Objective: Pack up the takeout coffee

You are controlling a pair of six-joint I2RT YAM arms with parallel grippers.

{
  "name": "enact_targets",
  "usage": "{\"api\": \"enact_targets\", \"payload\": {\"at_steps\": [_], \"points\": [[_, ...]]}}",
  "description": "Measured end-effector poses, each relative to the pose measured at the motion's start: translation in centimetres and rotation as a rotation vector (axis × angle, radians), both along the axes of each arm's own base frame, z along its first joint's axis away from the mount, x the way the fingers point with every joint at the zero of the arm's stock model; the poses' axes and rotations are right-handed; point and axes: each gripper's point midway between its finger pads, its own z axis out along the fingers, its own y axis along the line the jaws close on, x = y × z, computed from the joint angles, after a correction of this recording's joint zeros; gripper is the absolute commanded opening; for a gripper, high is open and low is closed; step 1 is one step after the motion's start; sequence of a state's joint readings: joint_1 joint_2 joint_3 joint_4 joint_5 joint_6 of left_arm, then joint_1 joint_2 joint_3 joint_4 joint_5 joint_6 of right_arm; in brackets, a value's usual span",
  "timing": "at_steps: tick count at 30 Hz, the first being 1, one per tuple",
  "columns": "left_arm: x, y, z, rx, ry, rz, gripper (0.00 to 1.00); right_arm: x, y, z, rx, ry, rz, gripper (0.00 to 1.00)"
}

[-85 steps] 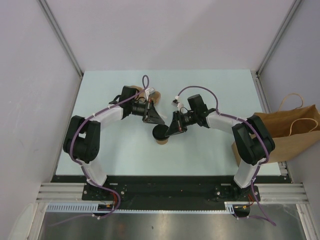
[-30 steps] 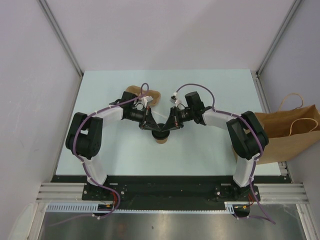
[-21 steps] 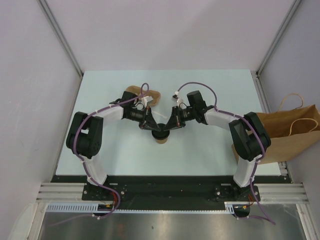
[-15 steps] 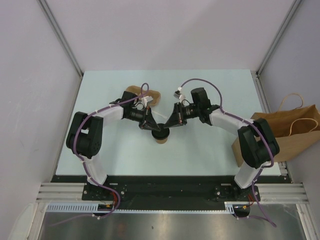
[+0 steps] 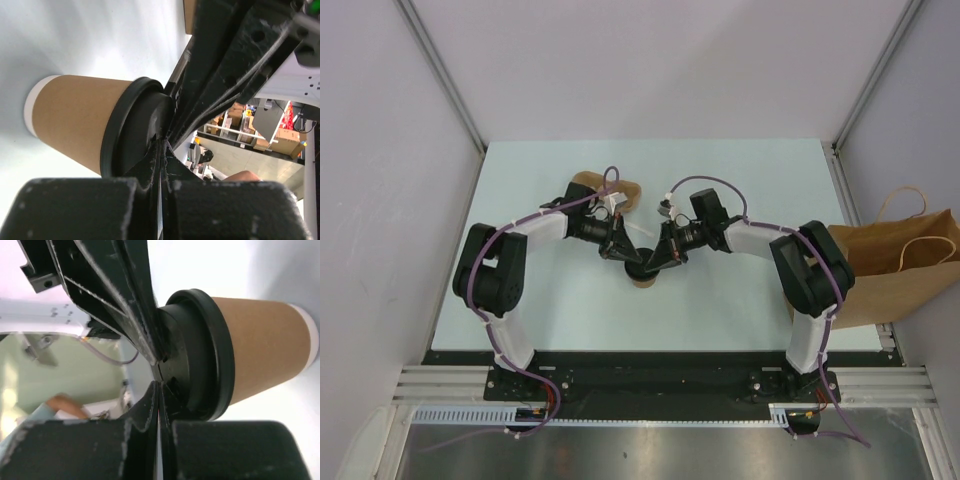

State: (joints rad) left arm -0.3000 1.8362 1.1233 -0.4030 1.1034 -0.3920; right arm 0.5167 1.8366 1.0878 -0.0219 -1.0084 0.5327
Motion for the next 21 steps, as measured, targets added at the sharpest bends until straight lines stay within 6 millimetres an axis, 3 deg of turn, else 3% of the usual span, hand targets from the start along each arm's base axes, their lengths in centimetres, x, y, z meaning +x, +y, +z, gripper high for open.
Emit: {"api": "enact_targets", "payload": {"at_steps": [2,10,19,21], "points": [[-0.1,-0.2,0.1,-0.005,0.001,-0.008,0.00,-0.1,-0.2,-0.5,0.041,0.078,0.044,0.00],[0.0,-0.3,0.0,0.002,0.007,-0.008,0.00,0.4,-0.9,0.1,0.046,0.016,0.045,0.00],[0.0,-0.3,-0.1,0.005,0.013,-0.007,0.00,-2.0,-3.0,-0.1,-0.085,-0.038,0.024,0.00],[0.0,-0.3,-0.1,0.005,0.013,-0.007,0.00,-2.0,-3.4,0.2,-0.105,-0.057,0.011,0.07]]}}
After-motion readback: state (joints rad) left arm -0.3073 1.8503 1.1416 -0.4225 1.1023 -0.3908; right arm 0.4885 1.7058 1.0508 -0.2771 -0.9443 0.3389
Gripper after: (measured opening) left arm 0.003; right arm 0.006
